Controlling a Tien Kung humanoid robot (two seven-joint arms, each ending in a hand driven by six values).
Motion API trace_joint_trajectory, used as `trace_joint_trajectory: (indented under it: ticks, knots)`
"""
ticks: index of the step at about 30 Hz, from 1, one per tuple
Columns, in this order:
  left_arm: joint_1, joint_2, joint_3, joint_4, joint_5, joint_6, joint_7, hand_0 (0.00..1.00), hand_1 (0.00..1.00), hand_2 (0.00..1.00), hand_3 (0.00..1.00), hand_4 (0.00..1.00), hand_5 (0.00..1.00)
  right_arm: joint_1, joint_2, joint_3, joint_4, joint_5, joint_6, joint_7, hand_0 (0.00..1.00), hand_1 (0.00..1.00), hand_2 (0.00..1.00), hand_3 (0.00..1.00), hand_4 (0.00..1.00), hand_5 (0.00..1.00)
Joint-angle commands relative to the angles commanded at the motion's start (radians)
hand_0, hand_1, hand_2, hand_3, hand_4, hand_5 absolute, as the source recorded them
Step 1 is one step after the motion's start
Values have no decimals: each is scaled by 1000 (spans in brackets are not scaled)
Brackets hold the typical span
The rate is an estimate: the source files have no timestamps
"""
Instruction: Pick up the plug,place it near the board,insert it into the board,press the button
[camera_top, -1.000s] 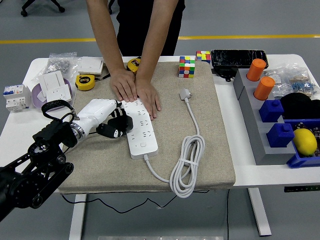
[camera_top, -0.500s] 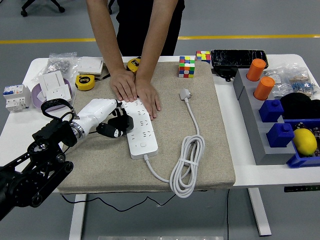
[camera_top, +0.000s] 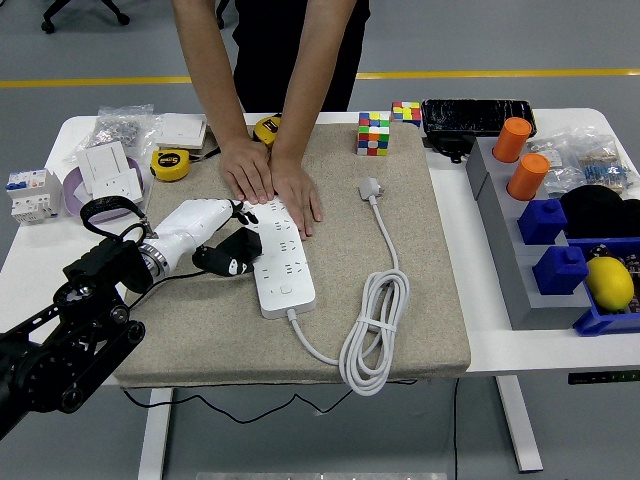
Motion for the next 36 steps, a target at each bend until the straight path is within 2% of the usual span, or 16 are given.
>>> trace_joint_trajectory:
  ticks: [9,10,15,16,20,21,22,24,27,28,32,36]
  knots:
    - [3,1,-5,-9,0,-10,0,785,855,791,790,998,458,-1,-1,4,0,-4,1,0,863,769,761,791,998,864]
    - [4,1,-7,-11,-1,-12,0,793,860,797,797,998,487,0,-2,4,0,-3,1,1,864,769,761,791,998,862]
    - [33,-15,-57,-43,-46,-14,-2,793,860,797,797,998,487,1,-2,2,0,-2,0,1,864,769,761,791,998,862]
    - [52,-27,-84,-58,-73,-3,-1,831,902,856,832,998,790,1,-1,3,0,-2,0,1,864,769,761,791,998,863]
    - [110,-69,-160,-107,-143,44,15,831,902,856,832,998,790,-2,1,5,0,-4,0,1,864,769,761,791,998,863]
    - [138,-89,-187,-137,-166,64,32,831,902,856,832,998,790,-4,2,7,0,-7,0,0,864,769,761,791,998,863]
    - [162,-104,-208,-161,-183,79,42,938,981,949,916,998,998,-6,3,9,0,-9,0,-1,864,769,761,791,998,862]
    - [208,-125,-228,-209,-214,104,61,938,981,949,916,998,998,-7,5,10,0,-11,0,-1,864,769,761,791,998,862]
    - [260,-140,-234,-262,-234,116,86,938,981,949,916,998,998,-8,6,8,0,-10,0,0,864,769,761,791,998,862]
    - [278,-143,-232,-279,-237,116,95,977,990,960,931,998,998,-8,6,7,0,-9,0,1,864,769,761,791,998,862]
    - [331,-137,-203,-332,-237,87,125,977,990,960,931,998,998,-7,6,3,0,-6,0,2,864,769,761,791,998,862]
    - [347,-136,-189,-340,-227,65,135,998,987,949,922,998,998,-6,5,-1,0,-4,-1,3,864,769,761,792,998,861]
